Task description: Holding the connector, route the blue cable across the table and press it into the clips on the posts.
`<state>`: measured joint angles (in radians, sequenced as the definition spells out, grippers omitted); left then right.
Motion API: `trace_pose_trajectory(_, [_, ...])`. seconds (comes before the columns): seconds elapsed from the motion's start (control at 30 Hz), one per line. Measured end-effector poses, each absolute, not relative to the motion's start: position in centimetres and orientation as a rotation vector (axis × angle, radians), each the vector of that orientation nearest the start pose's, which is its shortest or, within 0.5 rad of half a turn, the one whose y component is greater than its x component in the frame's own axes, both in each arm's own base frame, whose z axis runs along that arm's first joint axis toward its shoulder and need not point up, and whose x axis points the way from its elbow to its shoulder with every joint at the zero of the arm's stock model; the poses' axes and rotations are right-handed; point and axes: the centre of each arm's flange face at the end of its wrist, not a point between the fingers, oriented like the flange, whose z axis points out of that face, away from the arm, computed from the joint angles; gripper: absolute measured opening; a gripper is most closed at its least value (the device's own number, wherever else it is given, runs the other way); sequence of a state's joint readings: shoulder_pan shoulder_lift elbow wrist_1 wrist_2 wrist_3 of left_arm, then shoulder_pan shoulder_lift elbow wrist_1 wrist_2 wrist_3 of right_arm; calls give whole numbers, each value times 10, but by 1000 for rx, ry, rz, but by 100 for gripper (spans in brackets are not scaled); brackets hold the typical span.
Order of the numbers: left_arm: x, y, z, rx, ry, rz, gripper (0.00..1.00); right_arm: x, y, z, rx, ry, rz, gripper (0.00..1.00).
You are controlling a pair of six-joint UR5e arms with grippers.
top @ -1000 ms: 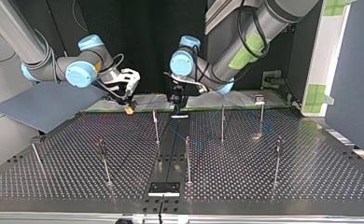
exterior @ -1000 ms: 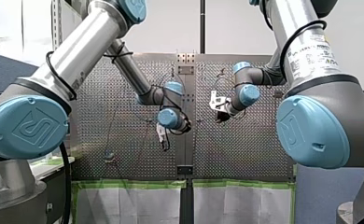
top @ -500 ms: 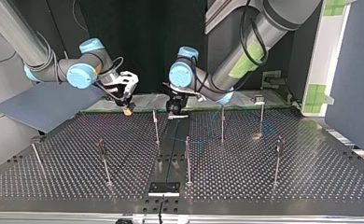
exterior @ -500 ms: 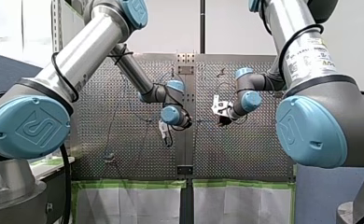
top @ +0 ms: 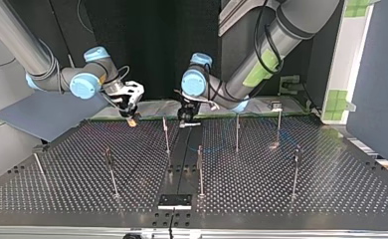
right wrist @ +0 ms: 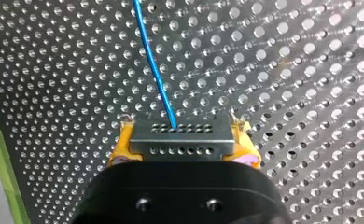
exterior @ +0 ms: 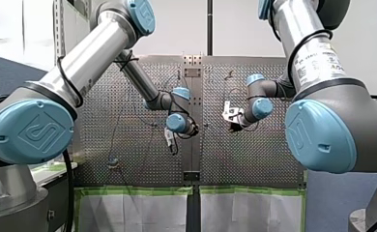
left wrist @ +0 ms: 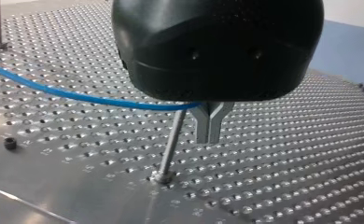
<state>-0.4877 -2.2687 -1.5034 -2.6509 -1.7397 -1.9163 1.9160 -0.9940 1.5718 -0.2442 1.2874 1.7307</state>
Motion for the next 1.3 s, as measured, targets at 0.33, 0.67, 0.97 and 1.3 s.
trace_pose_trajectory(0.33, [570, -409, 166, -38, 1676, -467, 0, 359, -543, 189, -2408, 1616, -2041, 0])
trace_pose_trajectory(0.67, [578, -397, 166, -40, 1689, -450, 28, 346, -561, 199, -2391, 1634, -2085, 0])
trace_pose_trajectory(0.97, [562, -407, 162, 22, 1736, -372, 100, 334, -569, 199, -2385, 1666, -2088, 0])
trace_pose_trajectory(1.3, [537, -421, 161, 124, 1806, -279, 100, 330, -570, 199, -2382, 1678, -2071, 0])
